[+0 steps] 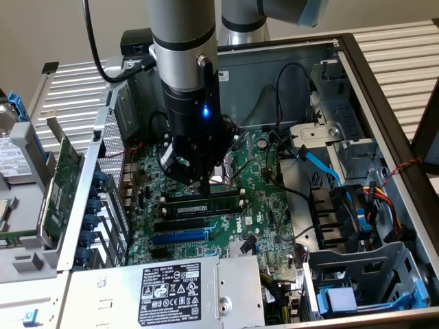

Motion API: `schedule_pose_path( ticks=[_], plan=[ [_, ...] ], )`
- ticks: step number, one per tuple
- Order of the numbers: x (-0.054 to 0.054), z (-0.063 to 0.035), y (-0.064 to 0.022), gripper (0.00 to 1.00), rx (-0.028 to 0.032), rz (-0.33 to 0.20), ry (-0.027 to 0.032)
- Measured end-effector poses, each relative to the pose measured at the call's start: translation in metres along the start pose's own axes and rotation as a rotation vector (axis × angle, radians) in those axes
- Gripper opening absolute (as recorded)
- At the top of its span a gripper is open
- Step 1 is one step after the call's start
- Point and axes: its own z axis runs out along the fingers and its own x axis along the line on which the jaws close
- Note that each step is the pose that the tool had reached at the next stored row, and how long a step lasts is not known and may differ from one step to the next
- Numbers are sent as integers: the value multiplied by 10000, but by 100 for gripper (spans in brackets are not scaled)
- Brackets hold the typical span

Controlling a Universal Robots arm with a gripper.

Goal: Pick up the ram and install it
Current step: 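Press down the ram until it locks into place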

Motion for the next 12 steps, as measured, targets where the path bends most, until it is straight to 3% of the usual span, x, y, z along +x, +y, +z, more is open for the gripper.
schedule_pose_path(
  ticks=[12],
  plan=[
    [0, 0, 0, 11, 36, 1751, -8]
  ],
)
